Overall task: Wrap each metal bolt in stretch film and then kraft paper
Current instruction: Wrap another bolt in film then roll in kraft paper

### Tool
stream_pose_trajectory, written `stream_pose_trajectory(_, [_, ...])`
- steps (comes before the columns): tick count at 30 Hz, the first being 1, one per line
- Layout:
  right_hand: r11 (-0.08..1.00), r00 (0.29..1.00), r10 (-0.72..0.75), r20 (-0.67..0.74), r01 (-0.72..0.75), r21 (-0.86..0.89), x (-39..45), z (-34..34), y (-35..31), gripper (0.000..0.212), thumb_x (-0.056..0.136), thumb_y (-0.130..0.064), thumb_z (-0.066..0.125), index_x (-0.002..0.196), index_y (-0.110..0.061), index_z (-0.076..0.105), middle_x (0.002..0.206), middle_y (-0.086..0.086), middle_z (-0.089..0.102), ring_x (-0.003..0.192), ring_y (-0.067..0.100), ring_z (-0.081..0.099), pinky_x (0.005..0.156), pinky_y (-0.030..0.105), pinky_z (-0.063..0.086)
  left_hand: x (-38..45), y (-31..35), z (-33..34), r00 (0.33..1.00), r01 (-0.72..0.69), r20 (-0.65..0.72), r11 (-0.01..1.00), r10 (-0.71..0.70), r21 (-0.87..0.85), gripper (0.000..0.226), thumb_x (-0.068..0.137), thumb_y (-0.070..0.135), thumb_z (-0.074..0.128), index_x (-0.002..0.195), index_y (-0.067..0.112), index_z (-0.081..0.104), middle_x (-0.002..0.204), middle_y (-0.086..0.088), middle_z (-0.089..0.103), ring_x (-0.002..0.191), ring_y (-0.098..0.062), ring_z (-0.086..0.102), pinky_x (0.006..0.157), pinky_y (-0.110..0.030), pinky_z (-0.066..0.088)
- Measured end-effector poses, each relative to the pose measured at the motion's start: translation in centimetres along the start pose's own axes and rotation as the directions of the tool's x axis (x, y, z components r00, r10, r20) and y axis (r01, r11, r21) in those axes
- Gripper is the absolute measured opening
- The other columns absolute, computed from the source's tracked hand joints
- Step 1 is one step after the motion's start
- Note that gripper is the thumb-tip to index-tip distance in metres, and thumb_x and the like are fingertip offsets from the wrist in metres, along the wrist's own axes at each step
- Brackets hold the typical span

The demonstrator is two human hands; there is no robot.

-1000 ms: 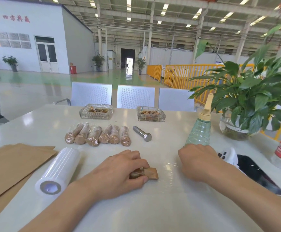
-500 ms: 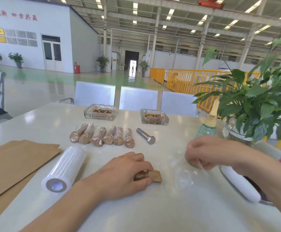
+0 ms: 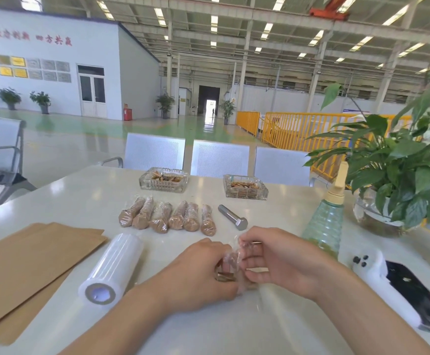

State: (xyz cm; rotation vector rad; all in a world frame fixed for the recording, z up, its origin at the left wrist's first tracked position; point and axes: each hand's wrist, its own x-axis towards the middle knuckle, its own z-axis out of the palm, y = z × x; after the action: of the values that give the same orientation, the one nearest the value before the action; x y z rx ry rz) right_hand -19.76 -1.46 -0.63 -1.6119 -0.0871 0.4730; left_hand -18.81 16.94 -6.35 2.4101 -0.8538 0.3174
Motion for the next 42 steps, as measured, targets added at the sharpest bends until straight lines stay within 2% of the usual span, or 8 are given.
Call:
stream_pose_trajectory(6, [0.997, 0.998, 0.051, 0.033, -0.053, 0.048, 0.2, -0.4, -0.1, 0.006, 0.089, -0.018, 0.066, 0.085, -0.015, 0.068, 0.086, 0.008, 0.066, 0.069, 0.018, 0.063, 0.068, 0.029, 0.053, -0.3, 0.3, -1.5, 0.981, 0.193, 0.063, 0.903, -0.183, -0.385, 0.041, 0.067, 0.052, 0.08, 0.1, 0.035, 0.063, 0.098, 0.018, 0.063, 0.071, 0.007, 0.053, 0.063, -0.01, 0.042])
stream_pose_trajectory(9, [0.991, 0.996, 0.087, 0.033, -0.09, 0.097, 0.2, -0.7, -0.3, 0.006, 0.087, -0.016, 0.066, 0.087, -0.017, 0.06, 0.076, 0.003, 0.062, 0.062, 0.018, 0.059, 0.063, 0.028, 0.053, 0.0, -0.2, -2.9, 0.961, 0.176, -0.067, 0.781, -0.268, -0.6, 0.017, 0.088, 0.029, 0.061, 0.103, 0.03, 0.069, 0.104, 0.012, 0.07, 0.091, -0.002, 0.064, 0.079, -0.018, 0.048])
stream_pose_trajectory(11, [0.989, 0.995, 0.097, 0.029, -0.1, 0.109, 0.2, -0.8, -0.2, 0.009, 0.086, -0.016, 0.065, 0.089, -0.016, 0.057, 0.073, 0.002, 0.06, 0.059, 0.017, 0.056, 0.06, 0.028, 0.052, 0.0, -0.8, -3.3, 0.919, 0.137, -0.261, 0.859, -0.296, -0.493, 0.032, 0.093, 0.0, 0.051, 0.094, 0.025, 0.07, 0.095, 0.01, 0.07, 0.091, -0.005, 0.063, 0.082, -0.022, 0.045])
stream_pose_trajectory(13, [0.989, 0.995, 0.094, 0.027, -0.096, 0.109, 0.2, -0.9, -0.2, 0.007, 0.087, -0.016, 0.064, 0.087, -0.016, 0.057, 0.072, 0.003, 0.058, 0.057, 0.017, 0.054, 0.059, 0.028, 0.051, -0.1, -1.2, -3.2, 0.919, 0.156, -0.313, 0.949, -0.24, -0.273, 0.038, 0.088, -0.005, 0.051, 0.084, 0.028, 0.068, 0.087, 0.015, 0.064, 0.079, -0.006, 0.059, 0.075, -0.022, 0.046])
stream_pose_trajectory(17, [0.998, 0.999, 0.027, 0.018, -0.028, 0.06, 0.1, -0.9, -0.4, 0.018, 0.092, -0.013, 0.064, 0.075, -0.018, 0.063, 0.071, 0.003, 0.058, 0.058, 0.017, 0.055, 0.061, 0.028, 0.051, -0.4, -1.1, -3.3, 0.944, 0.273, -0.186, 0.962, -0.274, -0.032, 0.022, 0.079, 0.031, 0.045, 0.084, 0.041, 0.065, 0.084, 0.02, 0.064, 0.064, 0.0, 0.055, 0.069, -0.031, 0.05])
stream_pose_trajectory(24, [0.998, 0.999, 0.01, 0.035, -0.008, -0.055, 0.0, -0.6, -0.8, 0.021, 0.092, -0.015, 0.067, 0.072, -0.02, 0.065, 0.071, 0.0, 0.058, 0.061, 0.014, 0.058, 0.065, 0.026, 0.052, -0.6, -0.2, -3.0, 0.949, 0.316, -0.056, 0.939, -0.311, 0.134, 0.019, 0.075, 0.034, 0.041, 0.074, 0.049, 0.052, 0.089, 0.018, 0.064, 0.092, -0.011, 0.06, 0.083, -0.033, 0.052])
stream_pose_trajectory(31, [0.988, 0.986, 0.039, -0.16, -0.062, -0.14, -0.1, 0.9, -1.6, 0.005, 0.089, -0.016, 0.064, 0.085, -0.017, 0.061, 0.068, -0.002, 0.058, 0.057, 0.016, 0.055, 0.054, 0.026, 0.053, -0.7, 0.0, -3.5, 0.913, 0.399, -0.114, 0.916, -0.393, 0.037, 0.008, 0.087, 0.035, 0.055, 0.087, 0.032, 0.063, 0.087, 0.018, 0.068, 0.084, -0.007, 0.064, 0.082, -0.035, 0.054])
stream_pose_trajectory(42, [0.923, 0.987, -0.034, -0.158, -0.029, -0.384, 0.1, 2.0, -3.0, 0.014, 0.09, -0.016, 0.063, 0.077, -0.016, 0.062, 0.062, -0.005, 0.061, 0.055, 0.012, 0.058, 0.061, 0.026, 0.053, -1.2, 0.0, -4.6, 0.855, 0.518, 0.005, 0.855, -0.518, -0.028, 0.019, 0.084, 0.028, 0.077, 0.094, 0.027, 0.061, 0.094, 0.011, 0.061, 0.076, -0.005, 0.054, 0.069, -0.021, 0.046])
